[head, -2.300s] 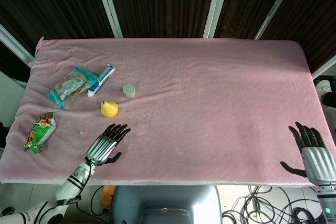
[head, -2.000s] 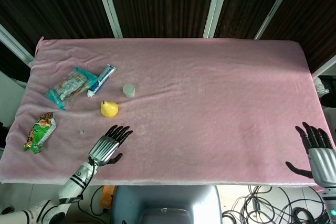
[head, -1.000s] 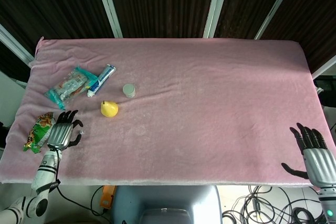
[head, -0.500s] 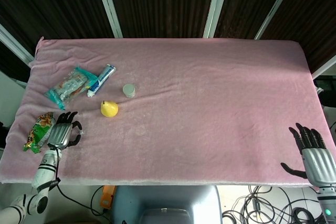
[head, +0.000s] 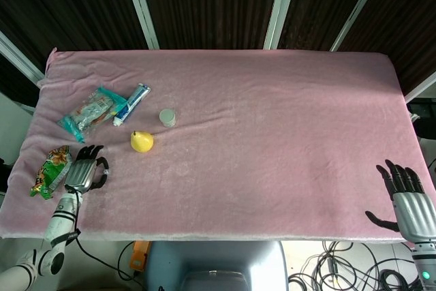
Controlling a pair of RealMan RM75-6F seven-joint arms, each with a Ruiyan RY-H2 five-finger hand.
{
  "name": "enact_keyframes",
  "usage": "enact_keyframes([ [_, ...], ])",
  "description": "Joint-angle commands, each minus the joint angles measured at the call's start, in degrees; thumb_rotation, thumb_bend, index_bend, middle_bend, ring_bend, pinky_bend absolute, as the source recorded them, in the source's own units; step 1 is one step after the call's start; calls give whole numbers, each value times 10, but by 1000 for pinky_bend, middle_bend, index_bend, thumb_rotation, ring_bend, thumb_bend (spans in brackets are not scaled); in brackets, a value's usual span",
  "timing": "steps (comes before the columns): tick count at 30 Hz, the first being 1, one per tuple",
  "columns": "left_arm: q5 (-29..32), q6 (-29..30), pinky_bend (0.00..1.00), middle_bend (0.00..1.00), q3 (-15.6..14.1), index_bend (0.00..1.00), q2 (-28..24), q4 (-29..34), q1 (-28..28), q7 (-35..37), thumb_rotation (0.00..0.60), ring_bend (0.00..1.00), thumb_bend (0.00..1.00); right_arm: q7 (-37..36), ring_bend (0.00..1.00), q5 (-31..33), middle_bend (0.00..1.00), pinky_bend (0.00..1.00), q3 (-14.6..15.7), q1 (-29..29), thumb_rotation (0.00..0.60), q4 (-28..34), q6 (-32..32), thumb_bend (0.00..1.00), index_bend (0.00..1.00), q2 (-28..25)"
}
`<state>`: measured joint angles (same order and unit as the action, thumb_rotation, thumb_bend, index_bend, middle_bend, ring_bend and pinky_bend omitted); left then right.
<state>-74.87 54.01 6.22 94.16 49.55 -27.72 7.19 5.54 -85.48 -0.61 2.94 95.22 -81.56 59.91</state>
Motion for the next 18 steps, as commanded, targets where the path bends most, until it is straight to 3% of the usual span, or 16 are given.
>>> enact_keyframes([
  [1, -1, 1, 0, 91, 1, 492, 1, -1, -1, 1, 600, 0, 392, 0, 0, 1, 0, 0, 0, 0, 600, 0, 0, 279, 0, 0],
  [14, -7, 12, 0, 121, 1, 609, 5, -9, 0, 5, 600, 13, 392, 6, 0, 5, 0, 0, 0, 1, 600, 1, 5, 280, 0, 2],
  [18, -17, 45, 0, 122, 3, 612, -14, 24, 5, -5, 600, 13, 392, 6, 0, 5, 0, 0, -1, 2, 600, 1, 6, 280, 0, 2],
])
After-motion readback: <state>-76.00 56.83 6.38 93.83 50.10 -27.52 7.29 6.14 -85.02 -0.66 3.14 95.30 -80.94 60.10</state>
